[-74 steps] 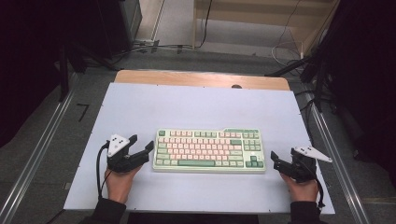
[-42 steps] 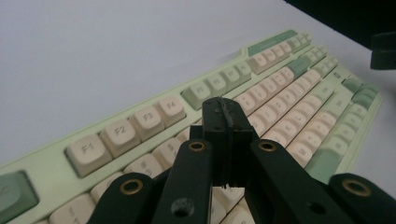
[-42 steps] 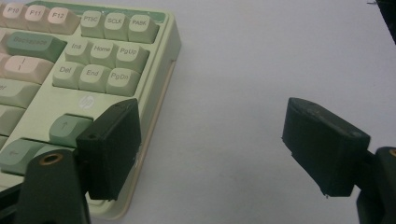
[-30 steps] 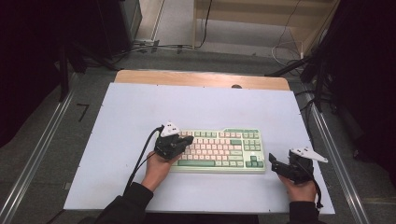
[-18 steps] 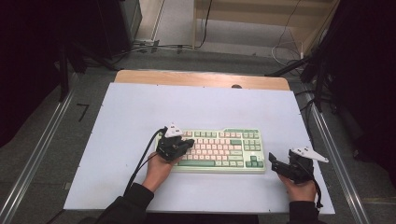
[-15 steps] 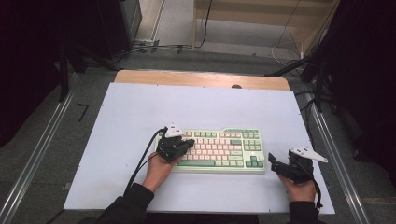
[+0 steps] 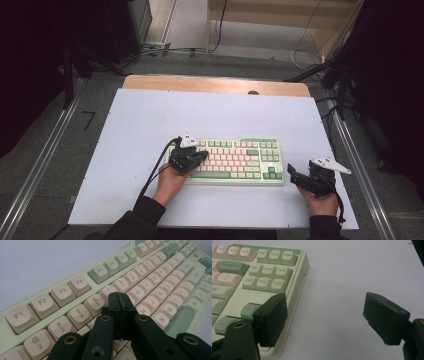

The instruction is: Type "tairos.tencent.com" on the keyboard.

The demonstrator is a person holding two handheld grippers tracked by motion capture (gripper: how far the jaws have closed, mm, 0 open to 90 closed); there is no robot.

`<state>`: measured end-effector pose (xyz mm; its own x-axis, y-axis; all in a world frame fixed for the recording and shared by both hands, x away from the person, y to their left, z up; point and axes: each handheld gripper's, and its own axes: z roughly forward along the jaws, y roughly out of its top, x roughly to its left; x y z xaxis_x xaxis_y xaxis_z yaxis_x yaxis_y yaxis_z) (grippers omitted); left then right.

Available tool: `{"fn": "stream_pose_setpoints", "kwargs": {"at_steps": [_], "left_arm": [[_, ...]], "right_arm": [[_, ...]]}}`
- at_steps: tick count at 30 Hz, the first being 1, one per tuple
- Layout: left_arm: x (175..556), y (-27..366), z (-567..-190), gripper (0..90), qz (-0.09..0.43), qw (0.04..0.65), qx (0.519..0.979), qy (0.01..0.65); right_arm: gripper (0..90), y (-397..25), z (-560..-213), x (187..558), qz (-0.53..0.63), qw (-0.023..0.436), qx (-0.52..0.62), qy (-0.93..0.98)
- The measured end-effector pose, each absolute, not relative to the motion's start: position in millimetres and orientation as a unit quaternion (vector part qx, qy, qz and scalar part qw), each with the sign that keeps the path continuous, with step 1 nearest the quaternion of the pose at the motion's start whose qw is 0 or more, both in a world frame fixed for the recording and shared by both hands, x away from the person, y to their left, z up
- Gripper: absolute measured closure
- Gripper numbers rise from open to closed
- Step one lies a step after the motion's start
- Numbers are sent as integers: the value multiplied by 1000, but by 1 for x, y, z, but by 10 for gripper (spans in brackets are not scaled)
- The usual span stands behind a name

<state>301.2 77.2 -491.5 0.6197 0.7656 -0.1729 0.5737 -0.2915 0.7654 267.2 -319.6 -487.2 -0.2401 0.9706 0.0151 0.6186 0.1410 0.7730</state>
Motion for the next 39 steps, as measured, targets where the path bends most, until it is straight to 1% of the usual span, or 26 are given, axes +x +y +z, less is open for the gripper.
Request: {"fn": "stream_pose_setpoints", "kwargs": {"at_steps": [2,3,4,5,8,9,10,11,12,16,18,21,25,29,30,32,33,35,39], "left_arm": [[300,80,-489,900,113,430,791,421],[300,84,-484,854,112,448,779,425],[300,84,-484,813,112,448,779,425],[298,89,-478,752,110,465,769,425],[297,94,-474,489,120,478,759,426],[295,96,-471,489,131,483,754,425],[293,99,-469,349,146,484,749,428],[291,105,-465,311,161,487,743,431],[291,105,-465,269,161,487,743,431],[288,119,-462,244,173,485,733,444],[286,131,-463,245,175,483,729,453],[284,138,-465,246,176,479,725,463],[281,150,-469,279,167,483,715,477],[275,157,-474,302,168,475,720,477],[273,158,-475,323,168,473,721,478],[270,161,-478,390,164,475,720,479],[267,163,-482,449,152,482,720,475],[266,163,-483,580,149,483,723,471],[267,155,-488,814,129,473,747,449]], "right_arm": [[179,-319,-487,267,341,258,560,710],[179,-319,-487,266,344,260,558,709],[179,-319,-487,266,344,260,558,709],[179,-320,-487,266,345,258,559,709],[179,-320,-487,267,344,258,562,707],[179,-320,-487,267,343,258,561,707],[179,-320,-487,266,344,258,559,709],[179,-320,-487,266,345,259,558,709],[179,-320,-487,266,345,259,558,709],[179,-320,-487,267,342,259,559,709],[179,-319,-487,266,342,259,559,709],[179,-319,-487,267,341,260,559,710],[179,-319,-487,267,340,260,559,710],[179,-320,-487,266,343,259,560,708],[179,-320,-487,267,344,259,560,708],[180,-320,-486,267,346,260,557,709],[181,-320,-486,266,348,261,555,709],[182,-319,-485,266,354,263,552,708],[183,-318,-481,266,373,264,544,704]]}}
